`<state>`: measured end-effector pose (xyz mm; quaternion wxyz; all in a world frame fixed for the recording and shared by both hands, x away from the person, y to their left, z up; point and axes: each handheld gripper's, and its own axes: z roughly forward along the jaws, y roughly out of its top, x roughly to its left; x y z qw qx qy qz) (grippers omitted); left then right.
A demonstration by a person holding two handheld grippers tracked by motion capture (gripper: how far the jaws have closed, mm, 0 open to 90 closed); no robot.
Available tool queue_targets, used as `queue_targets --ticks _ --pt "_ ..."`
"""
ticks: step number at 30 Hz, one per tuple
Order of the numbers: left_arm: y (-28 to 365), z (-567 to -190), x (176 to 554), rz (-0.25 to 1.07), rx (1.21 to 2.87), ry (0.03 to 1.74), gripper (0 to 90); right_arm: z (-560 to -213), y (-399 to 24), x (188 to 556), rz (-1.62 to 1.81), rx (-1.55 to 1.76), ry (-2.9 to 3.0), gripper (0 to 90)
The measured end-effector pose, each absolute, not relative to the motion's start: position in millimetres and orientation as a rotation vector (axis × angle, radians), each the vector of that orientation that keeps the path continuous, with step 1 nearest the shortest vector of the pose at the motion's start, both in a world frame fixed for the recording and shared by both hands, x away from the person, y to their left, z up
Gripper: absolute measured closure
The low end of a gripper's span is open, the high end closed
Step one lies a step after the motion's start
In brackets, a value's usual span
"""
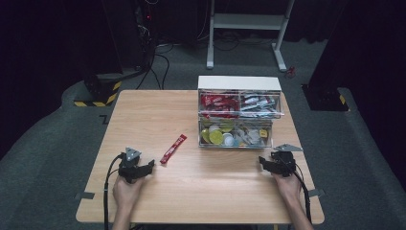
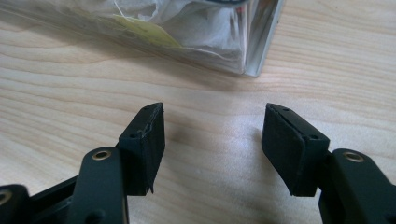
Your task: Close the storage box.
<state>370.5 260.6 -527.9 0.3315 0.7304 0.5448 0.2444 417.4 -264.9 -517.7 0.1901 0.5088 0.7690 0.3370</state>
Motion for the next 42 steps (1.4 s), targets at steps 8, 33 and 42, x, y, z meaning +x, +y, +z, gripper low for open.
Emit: queue_targets --ticks 8,33,42 --pt "260.6 -527.9 370.5 0.639 1.910 1.422 30.1 -519.6 -259.9 421.2 0.915 1.398 2.147 37.3" --pt "259.7 -528.0 369.8 0.638 1.909 1.421 30.0 -523.0 -258.1 422.1 0.857 1.443 2.100 15.3" --pt "259.9 -527.9 369.6 0.634 1.911 1.421 30.0 -523.1 -257.9 421.8 0.857 1.448 2.098 15.1"
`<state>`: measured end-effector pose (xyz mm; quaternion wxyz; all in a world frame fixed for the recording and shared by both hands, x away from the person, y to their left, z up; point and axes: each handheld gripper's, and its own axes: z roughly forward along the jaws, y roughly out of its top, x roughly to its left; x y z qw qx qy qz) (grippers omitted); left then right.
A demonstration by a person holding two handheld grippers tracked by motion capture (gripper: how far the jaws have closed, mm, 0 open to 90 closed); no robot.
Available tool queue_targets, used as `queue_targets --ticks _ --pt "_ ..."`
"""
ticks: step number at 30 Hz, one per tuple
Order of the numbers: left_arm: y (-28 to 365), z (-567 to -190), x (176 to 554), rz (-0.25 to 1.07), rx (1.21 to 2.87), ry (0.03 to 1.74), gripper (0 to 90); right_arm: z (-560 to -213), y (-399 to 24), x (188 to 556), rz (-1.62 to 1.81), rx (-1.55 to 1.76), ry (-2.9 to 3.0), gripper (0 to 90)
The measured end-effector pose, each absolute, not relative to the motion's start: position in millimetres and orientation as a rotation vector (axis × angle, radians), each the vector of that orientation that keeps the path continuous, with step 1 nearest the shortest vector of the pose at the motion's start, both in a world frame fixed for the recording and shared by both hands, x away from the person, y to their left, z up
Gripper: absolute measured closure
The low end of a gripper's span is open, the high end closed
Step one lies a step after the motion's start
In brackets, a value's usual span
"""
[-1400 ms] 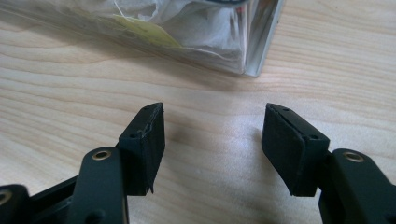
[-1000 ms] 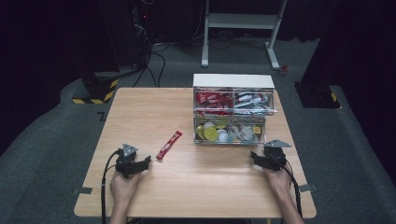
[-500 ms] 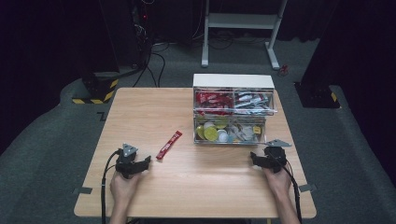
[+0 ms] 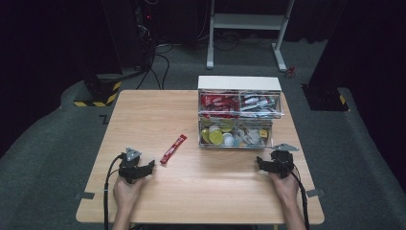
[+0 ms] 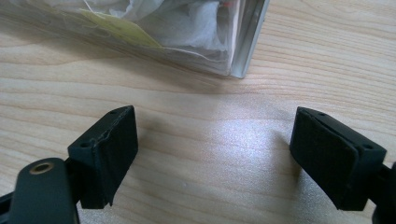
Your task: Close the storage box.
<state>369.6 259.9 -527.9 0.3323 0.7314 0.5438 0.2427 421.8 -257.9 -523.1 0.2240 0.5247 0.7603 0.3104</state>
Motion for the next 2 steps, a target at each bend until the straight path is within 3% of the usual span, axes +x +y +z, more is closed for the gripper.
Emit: queue_targets --ticks 2 --pt "260.0 -528.0 369.4 0.636 1.911 1.419 30.0 -523.1 -257.9 421.7 0.856 1.449 2.097 15.1"
